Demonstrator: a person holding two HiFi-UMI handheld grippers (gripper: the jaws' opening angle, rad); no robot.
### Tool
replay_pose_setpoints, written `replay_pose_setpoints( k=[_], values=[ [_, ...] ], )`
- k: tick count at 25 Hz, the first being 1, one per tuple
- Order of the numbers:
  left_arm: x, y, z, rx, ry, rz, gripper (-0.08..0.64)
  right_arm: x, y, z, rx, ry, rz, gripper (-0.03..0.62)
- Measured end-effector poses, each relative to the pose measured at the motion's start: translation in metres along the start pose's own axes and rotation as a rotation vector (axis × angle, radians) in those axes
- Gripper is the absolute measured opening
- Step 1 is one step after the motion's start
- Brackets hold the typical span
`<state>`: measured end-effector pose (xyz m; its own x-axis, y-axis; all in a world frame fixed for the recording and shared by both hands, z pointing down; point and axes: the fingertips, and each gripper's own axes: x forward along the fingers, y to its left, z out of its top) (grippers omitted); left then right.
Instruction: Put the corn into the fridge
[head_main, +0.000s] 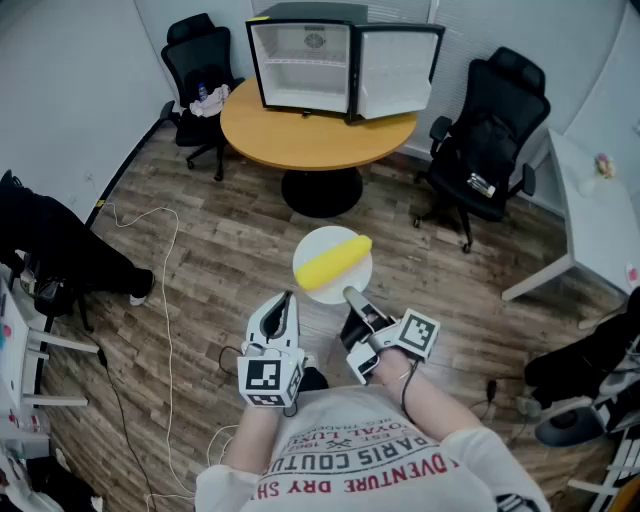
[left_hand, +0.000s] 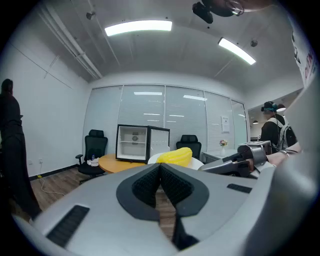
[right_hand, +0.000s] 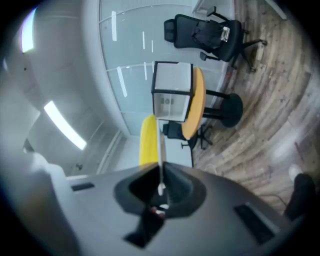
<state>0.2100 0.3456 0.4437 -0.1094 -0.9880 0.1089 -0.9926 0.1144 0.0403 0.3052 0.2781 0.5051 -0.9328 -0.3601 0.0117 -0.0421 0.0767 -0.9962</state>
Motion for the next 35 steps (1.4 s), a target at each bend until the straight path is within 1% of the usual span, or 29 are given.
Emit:
replay_pose_setpoints(
  k=[12, 18, 23, 28, 32, 35],
  values=[
    [0.003, 0.006, 0.0, -0.005, -0.003, 0.006, 0.032, 0.006, -0.003, -0.001, -0.005, 0.009, 0.001, 0.038],
    [0.005, 0.014, -0.008, -0.028, 0.007, 0.005, 0.032, 0.015, -0.006, -0.002, -0.01, 0.009, 0.0, 0.037],
    [0.018, 0.036, -0.011, -0.049, 0.01, -0.009, 0.032, 0.036, -0.011, -0.003, -0.005, 0.0, -0.024, 0.038],
    [0.047, 0.066, -0.006, -0.063, 0.007, -0.037, 0.032, 0.07, -0.01, 0.005, -0.013, -0.018, -0.037, 0.038],
    [0.069, 0.091, 0.009, -0.051, -0.007, -0.079, 0.032, 0.102, -0.01, 0.011, -0.015, -0.047, -0.049, 0.038],
    [0.082, 0.111, 0.012, -0.042, -0.005, -0.098, 0.032, 0.126, -0.01, 0.011, -0.007, -0.069, -0.046, 0.038]
  ],
)
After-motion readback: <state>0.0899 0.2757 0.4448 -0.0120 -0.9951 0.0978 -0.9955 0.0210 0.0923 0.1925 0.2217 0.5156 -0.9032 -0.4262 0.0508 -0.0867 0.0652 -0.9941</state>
